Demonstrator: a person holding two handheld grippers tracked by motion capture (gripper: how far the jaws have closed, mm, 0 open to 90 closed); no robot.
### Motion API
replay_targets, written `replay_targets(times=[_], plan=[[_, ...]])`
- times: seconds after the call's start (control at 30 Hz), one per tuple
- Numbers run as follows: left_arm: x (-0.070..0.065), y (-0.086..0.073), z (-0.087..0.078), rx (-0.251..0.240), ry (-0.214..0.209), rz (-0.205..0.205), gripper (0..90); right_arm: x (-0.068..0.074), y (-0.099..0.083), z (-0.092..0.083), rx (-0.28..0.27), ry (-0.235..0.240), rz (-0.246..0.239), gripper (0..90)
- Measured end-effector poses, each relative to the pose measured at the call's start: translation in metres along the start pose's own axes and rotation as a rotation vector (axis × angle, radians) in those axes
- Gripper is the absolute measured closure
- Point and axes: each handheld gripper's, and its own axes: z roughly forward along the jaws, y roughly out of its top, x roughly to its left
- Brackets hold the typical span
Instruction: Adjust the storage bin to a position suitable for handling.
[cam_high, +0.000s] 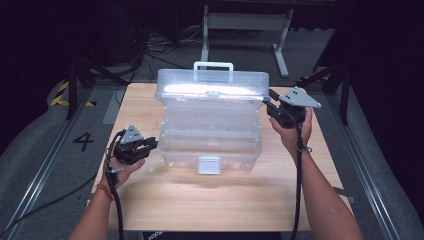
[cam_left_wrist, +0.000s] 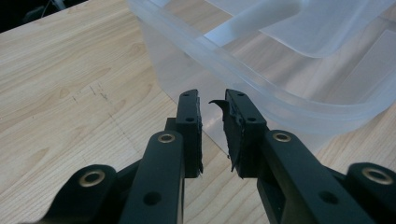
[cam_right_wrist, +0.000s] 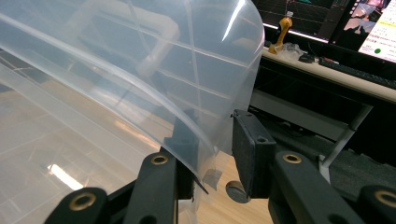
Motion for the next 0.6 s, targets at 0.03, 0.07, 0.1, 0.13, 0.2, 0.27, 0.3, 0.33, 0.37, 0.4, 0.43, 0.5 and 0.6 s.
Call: replay_targets(times=[0.03,0.07,0.1,0.13,0.2,0.27,0.3,0.33,0.37,0.4,0.43,0.5,0.6], plan=[[0.0,0.0,0.0,0.0,0.0,0.0,76.2,-0.001,0.001,0.001,-0.002,-0.001,0.0,71.1],[0.0,0.0,0.0,0.004,0.006,0.003,76.2,-0.002,0.001,0.002,-0.005,0.002,0.007,71.2],[0.0,0.0,0.001,0.0,0.003,-0.001,76.2,-0.003,0.001,0.004,-0.006,0.005,0.016,71.2],[0.0,0.0,0.0,0.003,0.003,-0.001,76.2,-0.004,0.002,0.004,-0.006,0.008,0.021,71.4],[0.0,0.0,0.0,0.005,0.001,-0.002,76.1,-0.005,0.003,0.005,-0.005,0.008,0.026,71.5],[0.0,0.0,0.001,0.002,-0.002,0.0,75.9,-0.005,0.005,0.007,-0.004,-0.001,0.017,71.8],[0.001,0.0,0.001,0.003,-0.003,-0.004,75.9,-0.005,0.005,0.007,-0.004,-0.001,0.017,71.8],[0.001,0.0,0.001,-0.003,-0.002,-0.006,75.9,-0.005,0.005,0.007,-0.005,-0.001,0.02,71.8],[0.001,0.0,0.001,0.0,0.0,-0.007,75.7,-0.006,0.005,0.008,-0.004,-0.001,0.019,71.9],[0.001,0.001,0.002,-0.001,0.0,-0.012,75.8,-0.007,0.006,0.009,0.0,0.001,0.021,72.1],[0.002,0.001,0.002,0.004,0.004,-0.005,75.8,-0.007,0.006,0.009,0.0,0.001,0.021,72.1],[0.002,0.001,0.003,-0.003,0.007,-0.005,75.8,-0.008,0.007,0.01,0.003,0.0,0.025,72.2],[0.001,0.001,0.002,-0.002,0.008,-0.013,74.0,-0.009,0.008,0.011,0.003,-0.001,0.033,72.3]])
